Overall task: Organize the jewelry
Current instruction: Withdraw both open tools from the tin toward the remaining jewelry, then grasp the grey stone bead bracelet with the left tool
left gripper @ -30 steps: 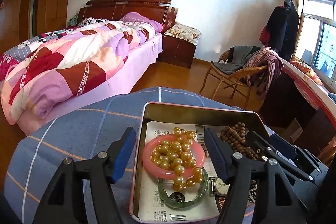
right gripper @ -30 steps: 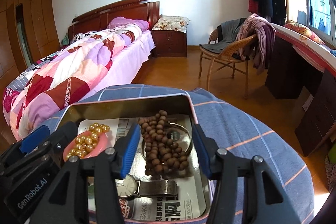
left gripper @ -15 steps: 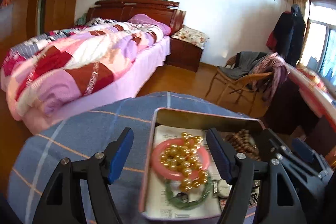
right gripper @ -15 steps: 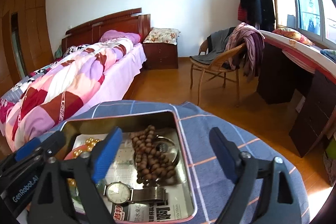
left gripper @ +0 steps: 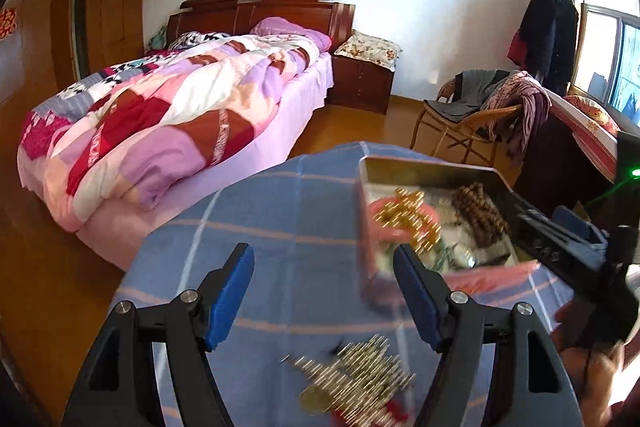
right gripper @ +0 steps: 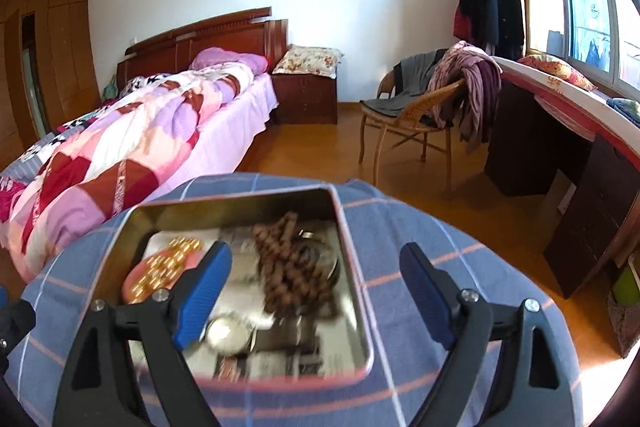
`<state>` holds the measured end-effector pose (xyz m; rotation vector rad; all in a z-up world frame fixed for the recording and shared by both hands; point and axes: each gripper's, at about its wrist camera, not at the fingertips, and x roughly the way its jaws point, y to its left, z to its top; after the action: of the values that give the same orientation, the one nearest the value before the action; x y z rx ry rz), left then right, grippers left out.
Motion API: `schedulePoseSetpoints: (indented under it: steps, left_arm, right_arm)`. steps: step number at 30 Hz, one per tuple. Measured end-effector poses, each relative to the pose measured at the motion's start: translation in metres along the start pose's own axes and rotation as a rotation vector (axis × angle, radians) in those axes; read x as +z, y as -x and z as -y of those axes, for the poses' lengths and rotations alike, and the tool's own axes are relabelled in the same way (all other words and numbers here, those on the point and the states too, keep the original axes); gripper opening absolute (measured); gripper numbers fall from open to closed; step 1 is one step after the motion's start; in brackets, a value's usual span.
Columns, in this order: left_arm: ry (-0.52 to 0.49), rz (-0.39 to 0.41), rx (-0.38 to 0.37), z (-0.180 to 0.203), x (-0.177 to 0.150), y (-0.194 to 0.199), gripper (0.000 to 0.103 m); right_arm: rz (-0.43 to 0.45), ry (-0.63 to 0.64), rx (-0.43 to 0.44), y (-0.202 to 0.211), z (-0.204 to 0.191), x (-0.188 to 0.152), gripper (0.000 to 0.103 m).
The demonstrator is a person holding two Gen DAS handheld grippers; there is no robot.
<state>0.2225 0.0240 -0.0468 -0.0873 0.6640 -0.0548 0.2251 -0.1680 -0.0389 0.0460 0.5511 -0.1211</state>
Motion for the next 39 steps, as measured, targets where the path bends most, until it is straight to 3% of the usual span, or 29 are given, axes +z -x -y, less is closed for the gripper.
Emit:
schedulePoseSetpoints:
  steps: [9,19,28,32,37,39]
  left_arm:
    - [-0.018,-0.066,0.046,-0.027,-0.044,0.016,0.072]
    - [-0.084,-0.114,0.016,-0.029,-0.076,0.032,0.072]
    - [-0.066,-0.209,-0.095,-0.033,-0.096,0.033,0.072]
    - [-0.069,-0.269,-0.188,-0.023,-0.102,0.027,0.072]
    - [-0.181,-0.273,-0.166,0.0,-0.104,0.022,0.08]
    - [-0.223,-0.277,-0.118,0.007,-0.104,0.018,0.08]
  right_arm:
    - [-0.087,0.004,0.052,0.039,-0.003,-0.039,0.089]
    - [-0.163,0.022,0.101,0.052,-0.013,-0.071,0.08]
    - [-0.151,0.033,0.106,0.061,-0.018,-0.075,0.079]
    - [-0.146,0.031,0.108,0.062,-0.018,-0.075,0.079]
    - [-0.147,0.032,0.111,0.062,-0.018,-0.075,0.079]
    - [-0.146,0.031,0.111,0.063,-0.017,-0.076,0.079]
